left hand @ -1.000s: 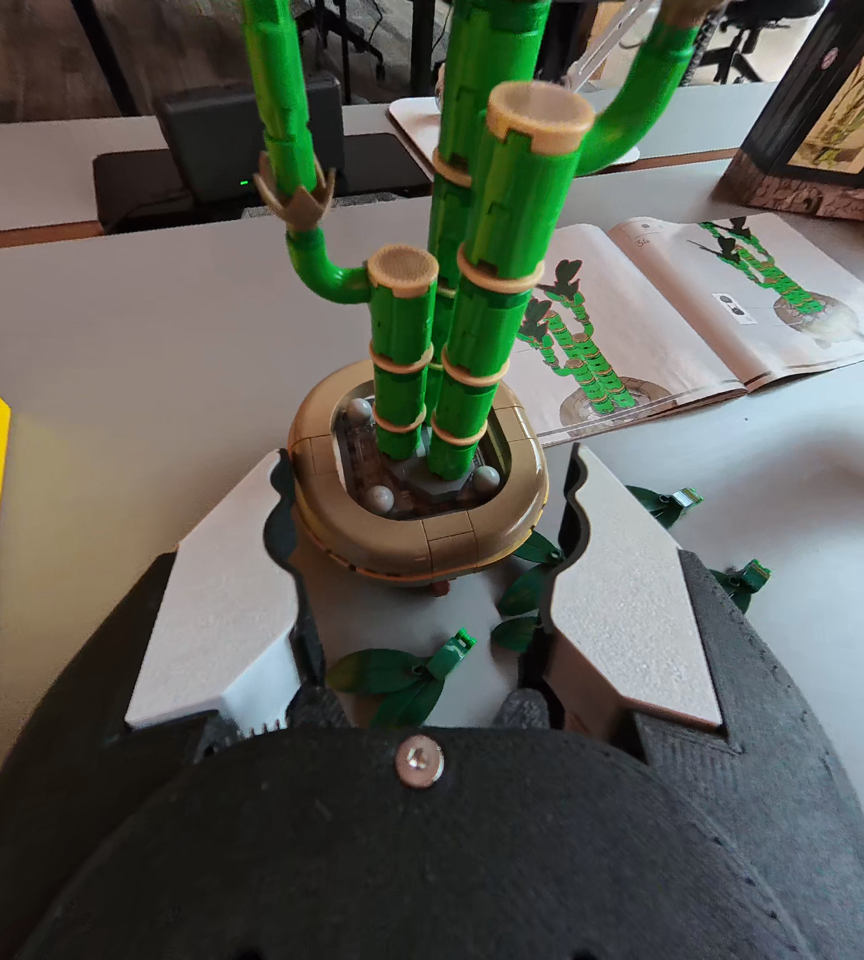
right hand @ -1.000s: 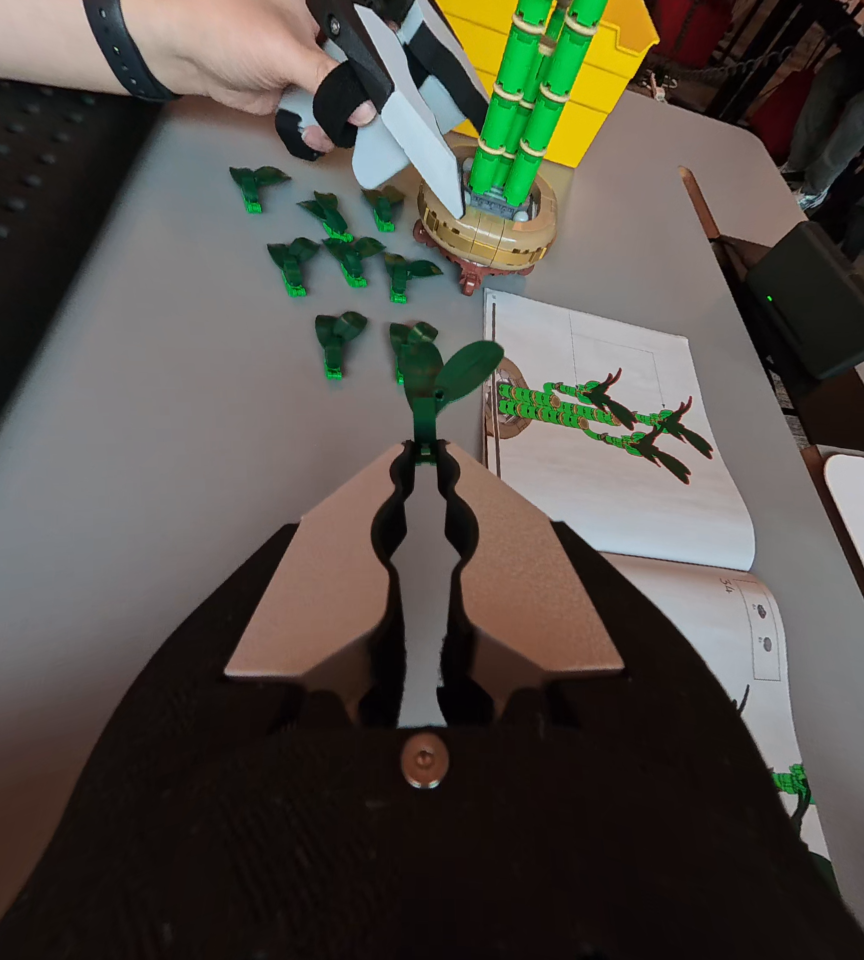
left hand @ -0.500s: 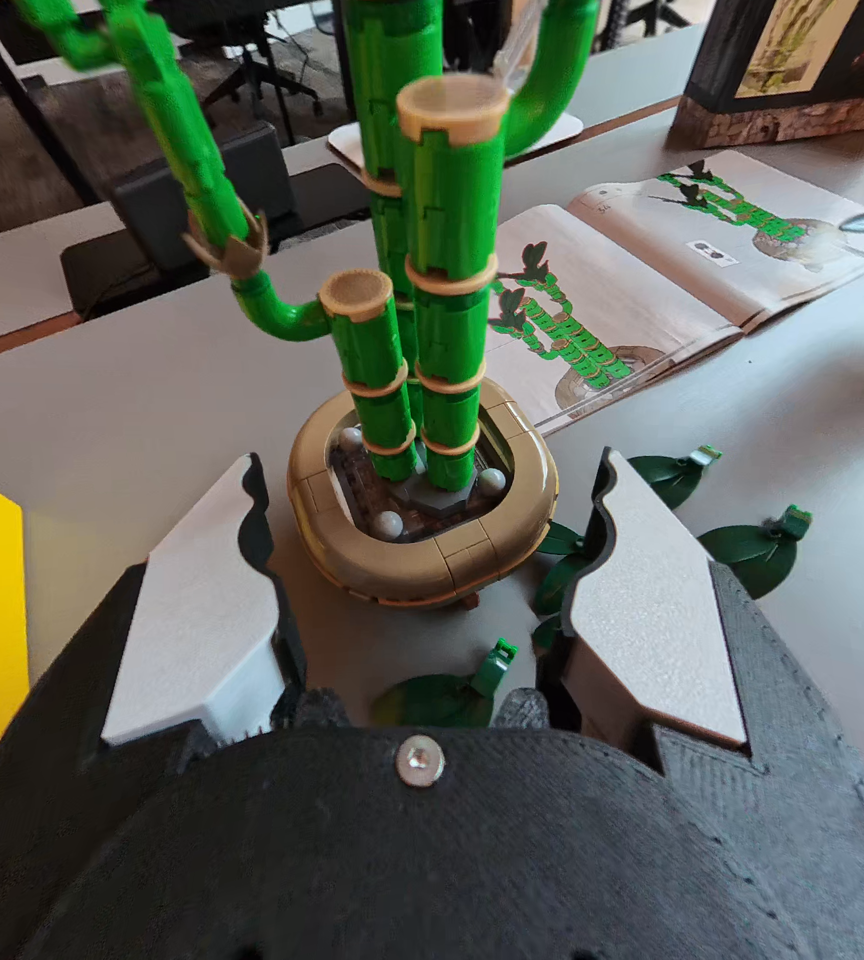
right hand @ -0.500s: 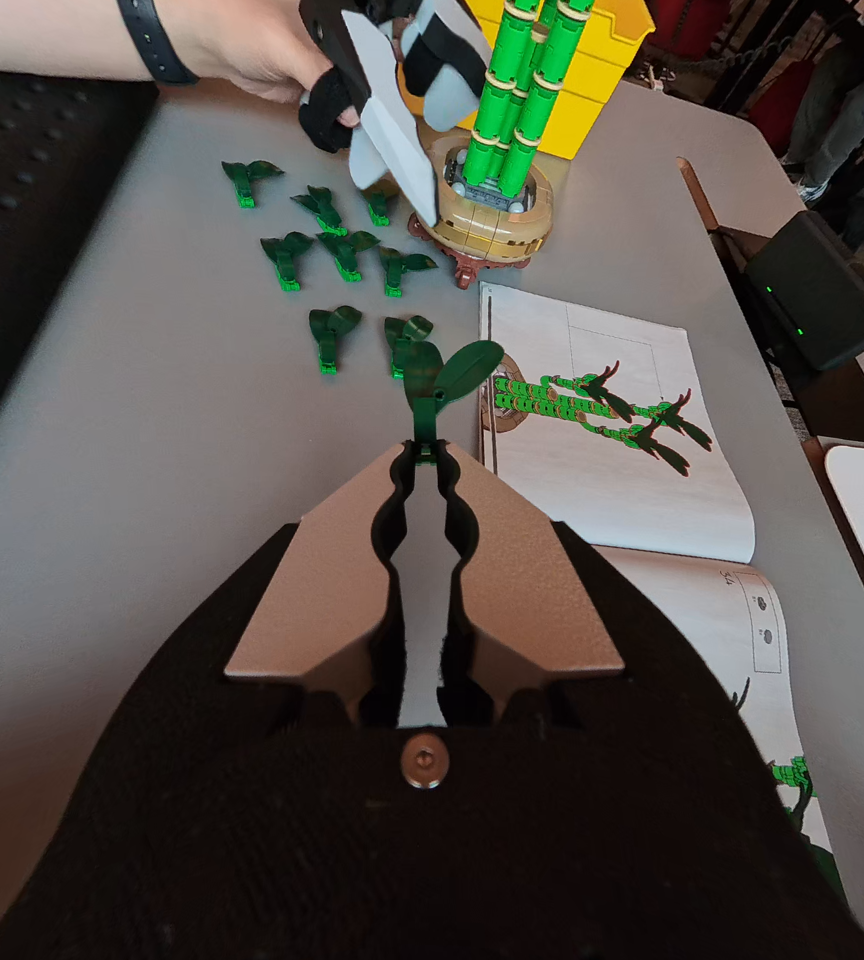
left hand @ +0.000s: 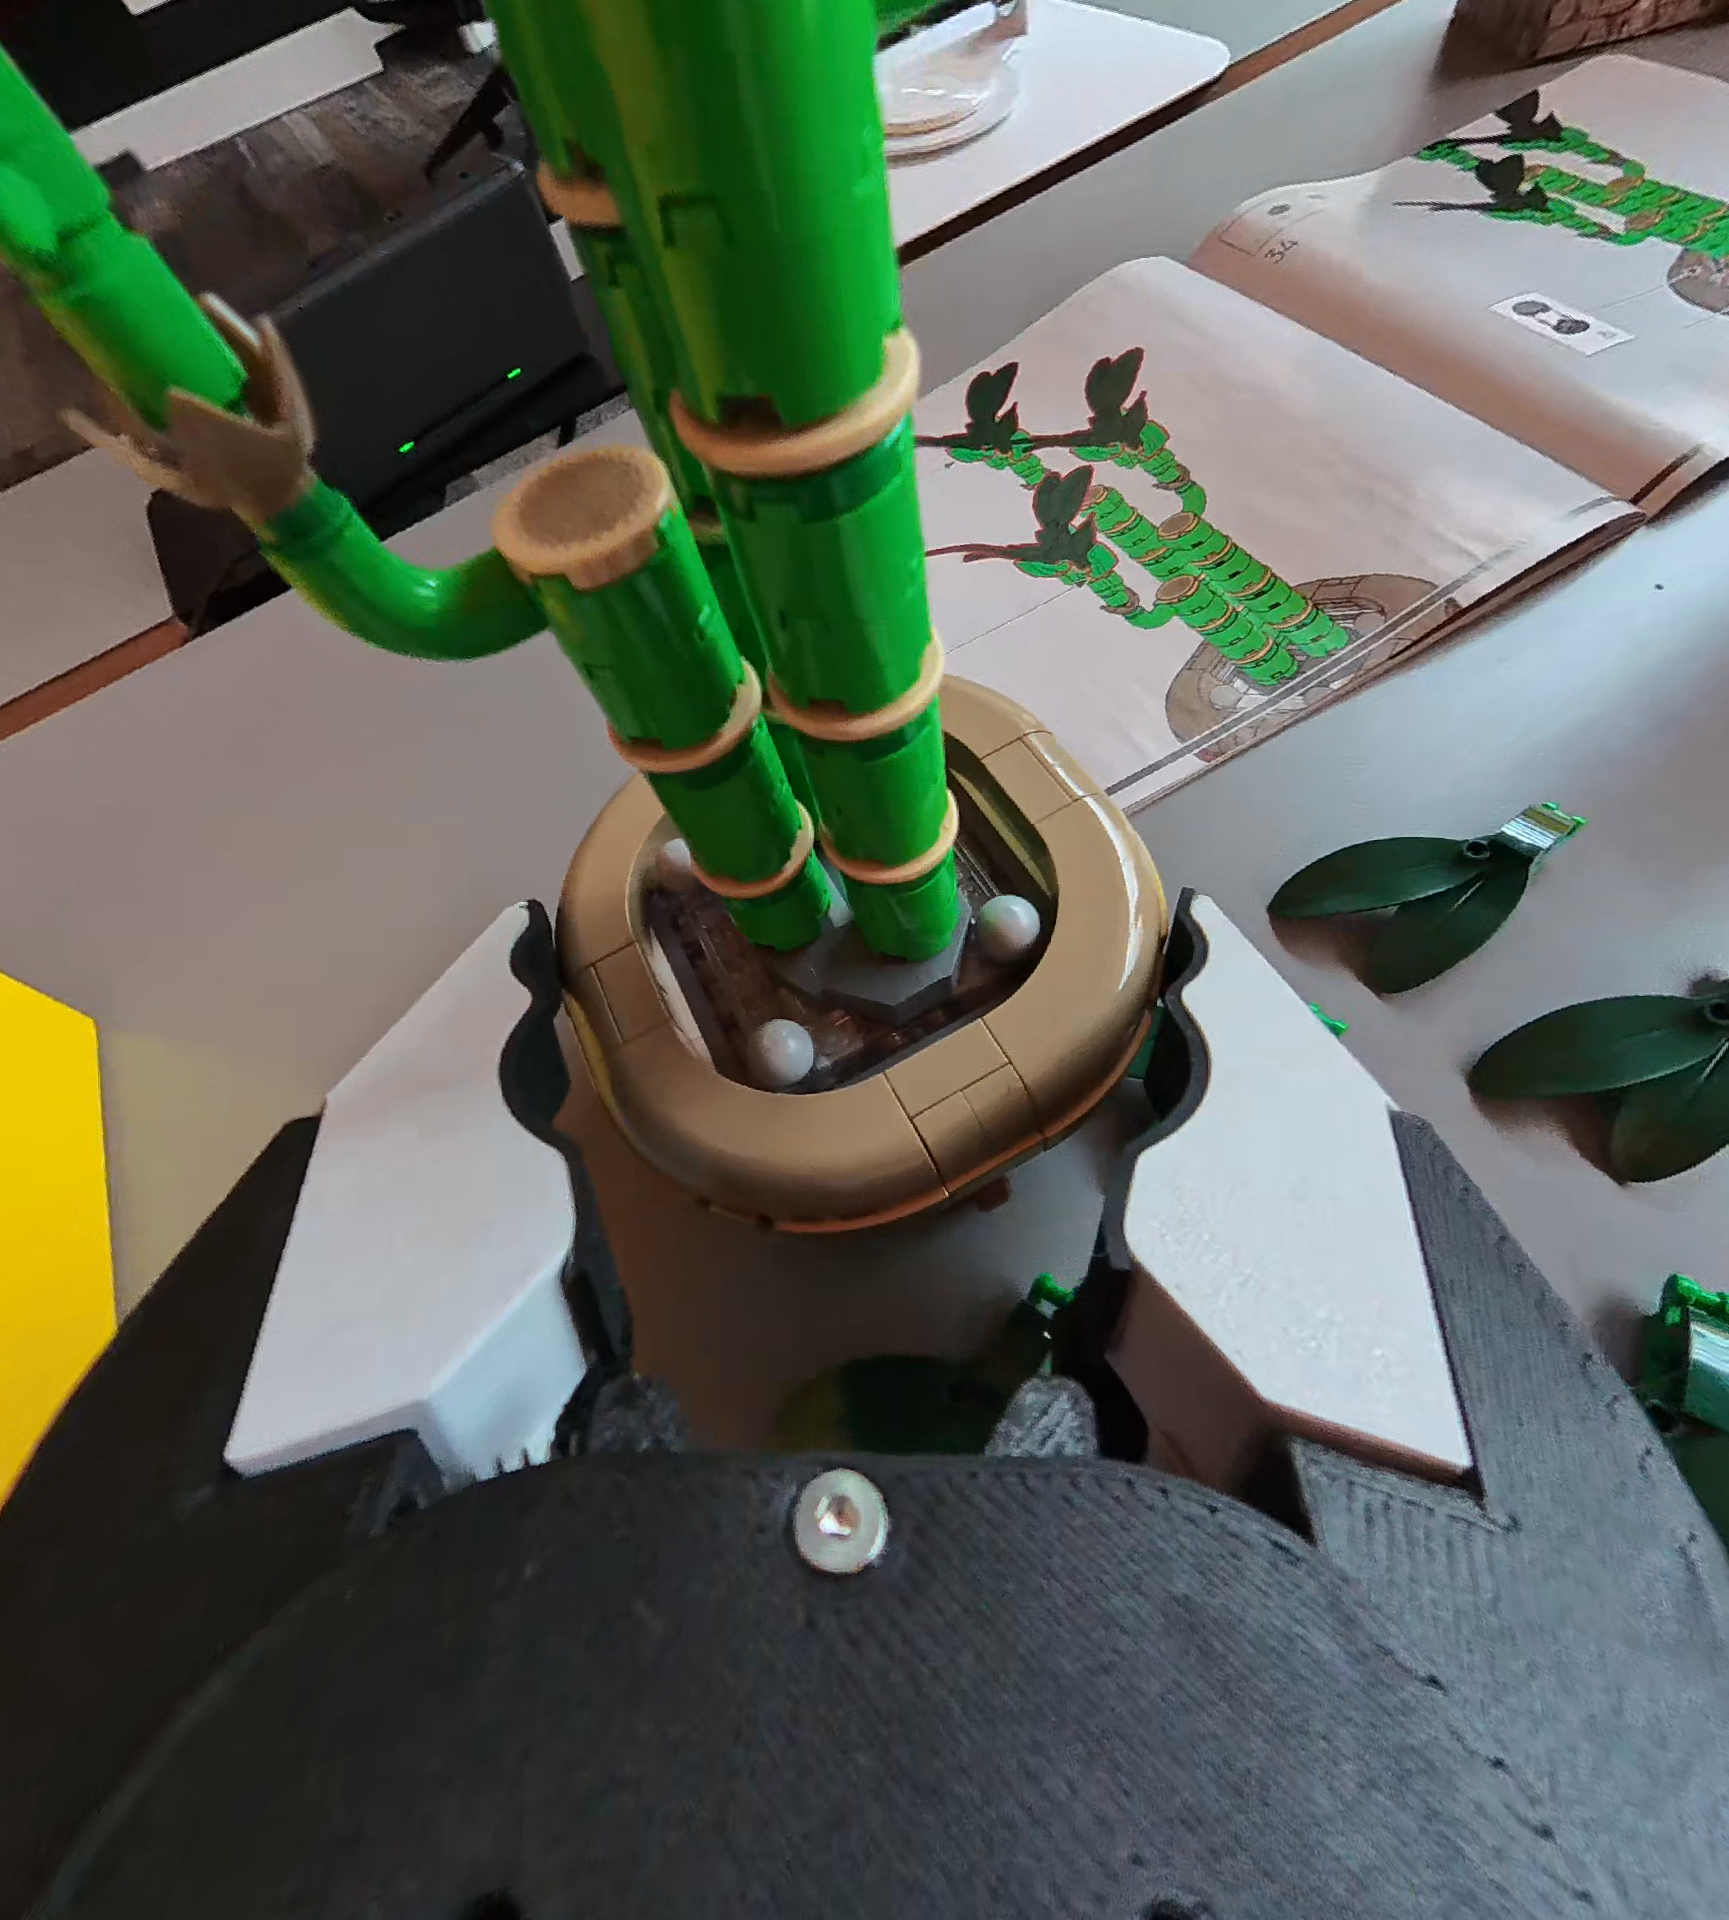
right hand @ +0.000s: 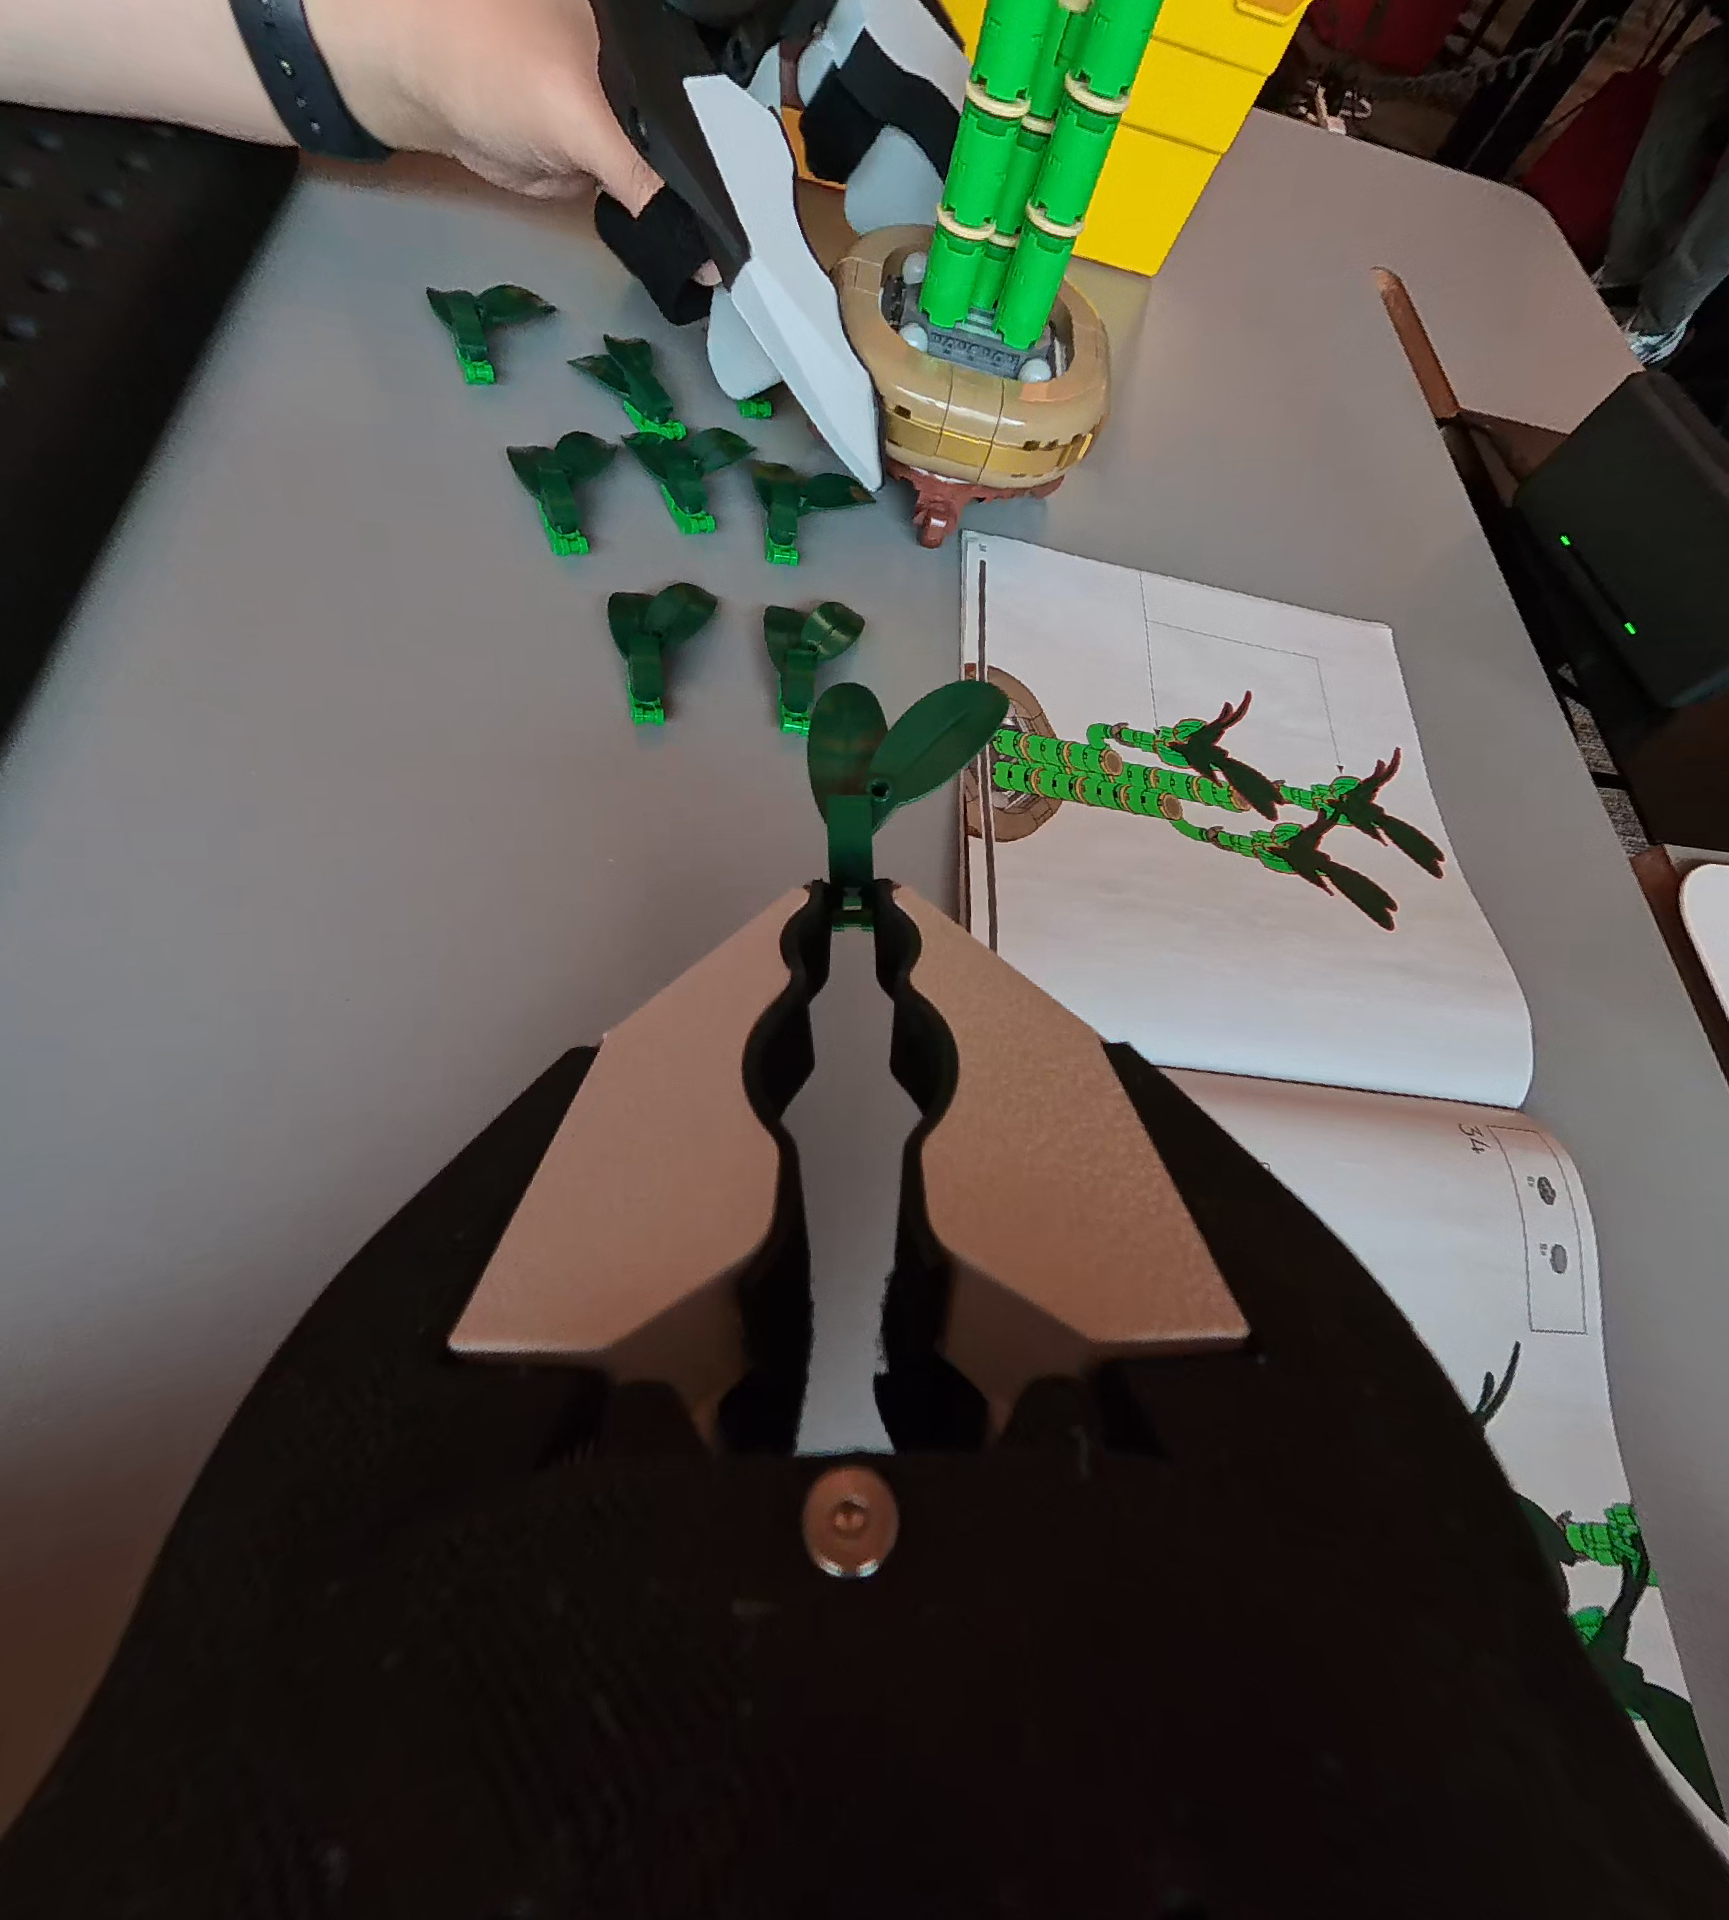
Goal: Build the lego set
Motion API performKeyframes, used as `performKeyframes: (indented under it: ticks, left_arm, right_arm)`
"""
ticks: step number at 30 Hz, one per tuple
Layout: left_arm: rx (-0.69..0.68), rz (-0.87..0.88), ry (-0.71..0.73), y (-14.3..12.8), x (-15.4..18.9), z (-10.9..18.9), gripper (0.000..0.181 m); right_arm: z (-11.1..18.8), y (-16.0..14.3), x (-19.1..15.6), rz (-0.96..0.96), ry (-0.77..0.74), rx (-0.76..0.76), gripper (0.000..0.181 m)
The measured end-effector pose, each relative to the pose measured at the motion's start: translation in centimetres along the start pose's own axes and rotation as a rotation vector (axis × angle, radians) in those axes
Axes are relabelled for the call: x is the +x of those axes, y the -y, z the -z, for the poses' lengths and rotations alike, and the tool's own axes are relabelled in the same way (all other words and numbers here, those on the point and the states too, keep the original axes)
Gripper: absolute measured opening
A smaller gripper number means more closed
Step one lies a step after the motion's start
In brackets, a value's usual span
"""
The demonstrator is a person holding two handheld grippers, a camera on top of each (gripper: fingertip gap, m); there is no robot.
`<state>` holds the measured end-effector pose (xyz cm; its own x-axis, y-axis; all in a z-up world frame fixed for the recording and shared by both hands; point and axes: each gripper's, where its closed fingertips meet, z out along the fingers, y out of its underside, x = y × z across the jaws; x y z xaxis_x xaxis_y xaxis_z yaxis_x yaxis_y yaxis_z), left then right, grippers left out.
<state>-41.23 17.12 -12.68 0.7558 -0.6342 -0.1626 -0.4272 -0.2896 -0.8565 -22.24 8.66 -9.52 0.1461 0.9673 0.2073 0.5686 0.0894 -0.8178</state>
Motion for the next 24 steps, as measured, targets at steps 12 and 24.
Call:
performKeyframes:
  ticks: [12,24]
  left_arm:
    - [-0.038,0.07,0.108,-0.3,-0.41,0.3,0.115]
    - [0.019,0.168,0.047,0.49,-0.5,0.97,0.108]
  right_arm:
    - [0.39,0.12,0.3,-0.005,-0.016,0.004,0.006]
    - [0.42,-0.2,0.53,-0.014,-0.018,0.0,0.006]
